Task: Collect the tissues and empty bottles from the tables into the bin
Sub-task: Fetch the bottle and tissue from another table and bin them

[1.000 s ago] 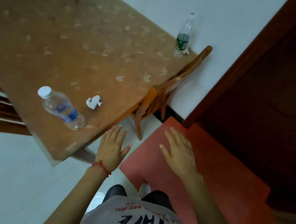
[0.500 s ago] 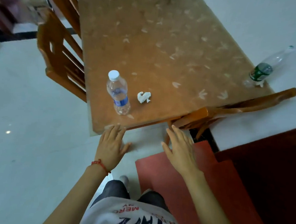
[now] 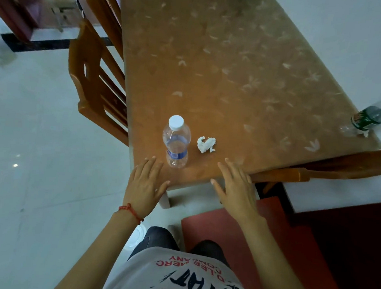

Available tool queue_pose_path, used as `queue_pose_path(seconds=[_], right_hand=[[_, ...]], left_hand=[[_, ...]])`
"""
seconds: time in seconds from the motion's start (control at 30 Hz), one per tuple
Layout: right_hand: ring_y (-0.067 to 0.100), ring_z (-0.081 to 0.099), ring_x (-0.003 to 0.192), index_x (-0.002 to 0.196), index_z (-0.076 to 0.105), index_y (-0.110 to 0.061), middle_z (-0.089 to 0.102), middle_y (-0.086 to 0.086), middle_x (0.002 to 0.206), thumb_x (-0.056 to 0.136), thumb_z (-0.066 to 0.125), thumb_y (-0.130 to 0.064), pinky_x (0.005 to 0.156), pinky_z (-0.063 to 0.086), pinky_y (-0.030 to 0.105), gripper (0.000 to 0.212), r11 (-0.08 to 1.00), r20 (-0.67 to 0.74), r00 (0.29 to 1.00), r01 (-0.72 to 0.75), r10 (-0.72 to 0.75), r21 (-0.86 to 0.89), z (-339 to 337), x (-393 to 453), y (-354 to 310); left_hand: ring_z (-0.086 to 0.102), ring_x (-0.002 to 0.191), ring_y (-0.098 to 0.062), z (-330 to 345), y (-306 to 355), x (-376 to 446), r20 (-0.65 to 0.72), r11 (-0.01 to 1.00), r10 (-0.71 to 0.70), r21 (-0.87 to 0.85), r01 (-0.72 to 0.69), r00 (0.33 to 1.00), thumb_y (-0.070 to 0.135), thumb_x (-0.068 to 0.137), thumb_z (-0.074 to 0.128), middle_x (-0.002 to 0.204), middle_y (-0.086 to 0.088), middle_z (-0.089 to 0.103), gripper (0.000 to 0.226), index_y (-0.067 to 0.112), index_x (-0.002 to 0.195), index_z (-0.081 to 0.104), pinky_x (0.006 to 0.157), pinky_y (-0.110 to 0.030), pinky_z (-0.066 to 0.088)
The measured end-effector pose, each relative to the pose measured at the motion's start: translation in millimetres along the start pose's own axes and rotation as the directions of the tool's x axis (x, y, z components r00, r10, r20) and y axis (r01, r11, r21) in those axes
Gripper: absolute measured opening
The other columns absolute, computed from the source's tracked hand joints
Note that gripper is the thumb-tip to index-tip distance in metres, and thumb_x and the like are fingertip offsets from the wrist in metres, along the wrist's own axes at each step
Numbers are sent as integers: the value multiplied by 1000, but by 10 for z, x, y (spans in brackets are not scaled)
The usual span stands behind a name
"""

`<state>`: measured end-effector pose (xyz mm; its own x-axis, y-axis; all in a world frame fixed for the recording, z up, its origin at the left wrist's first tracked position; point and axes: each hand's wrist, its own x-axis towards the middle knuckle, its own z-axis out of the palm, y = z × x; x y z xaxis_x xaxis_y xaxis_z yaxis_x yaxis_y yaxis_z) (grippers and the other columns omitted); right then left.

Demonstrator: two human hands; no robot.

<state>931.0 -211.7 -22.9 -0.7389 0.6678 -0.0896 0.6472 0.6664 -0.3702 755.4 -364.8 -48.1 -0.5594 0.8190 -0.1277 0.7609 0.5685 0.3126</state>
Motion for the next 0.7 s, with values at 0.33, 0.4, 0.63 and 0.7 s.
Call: queue_pose_path(seconds=[0.33, 0.4, 0.63, 0.7], right_hand=[[27, 31, 136, 136, 41, -12, 36, 11, 147, 92, 50, -35, 108, 28, 44, 50, 1000, 24, 1000, -6, 6, 6, 40, 298, 1], [28, 31, 136, 135, 42, -11, 37, 11, 146, 91, 52, -33, 108, 28, 44, 50, 1000, 18, 1000, 7, -7, 9, 33, 357, 34], [25, 36, 133, 133, 44, -13, 41, 9, 143, 91, 54, -30, 108, 25, 41, 47, 997, 16, 998, 58, -59, 58, -48, 600, 127], [25, 37, 131, 133, 45, -13, 42, 8, 142, 90, 54, -30, 107, 27, 40, 46, 993, 12, 998, 52, -54, 106, -60, 656, 143]], left_hand=[[47, 122, -37, -108, -128, 261, -127, 972, -86, -227, 56, 988, 71, 83, 19, 135, -19, 48, 87, 4, 133, 40, 102, -48, 36], [45, 124, -35, -138, -84, 314, -171, 951, -95, -305, 39, 981, 71, 81, 27, 138, -18, 45, 85, 6, 136, 36, 102, -44, 35], [40, 126, -15, -271, 195, 586, -246, 787, -225, -616, 27, 943, 53, 62, 74, 143, -6, 40, 99, 12, 140, 28, 102, -27, 33], [39, 122, -9, -294, 251, 661, -258, 774, -228, -633, 14, 939, 50, 59, 77, 140, -6, 43, 102, 11, 139, 29, 100, -26, 34]])
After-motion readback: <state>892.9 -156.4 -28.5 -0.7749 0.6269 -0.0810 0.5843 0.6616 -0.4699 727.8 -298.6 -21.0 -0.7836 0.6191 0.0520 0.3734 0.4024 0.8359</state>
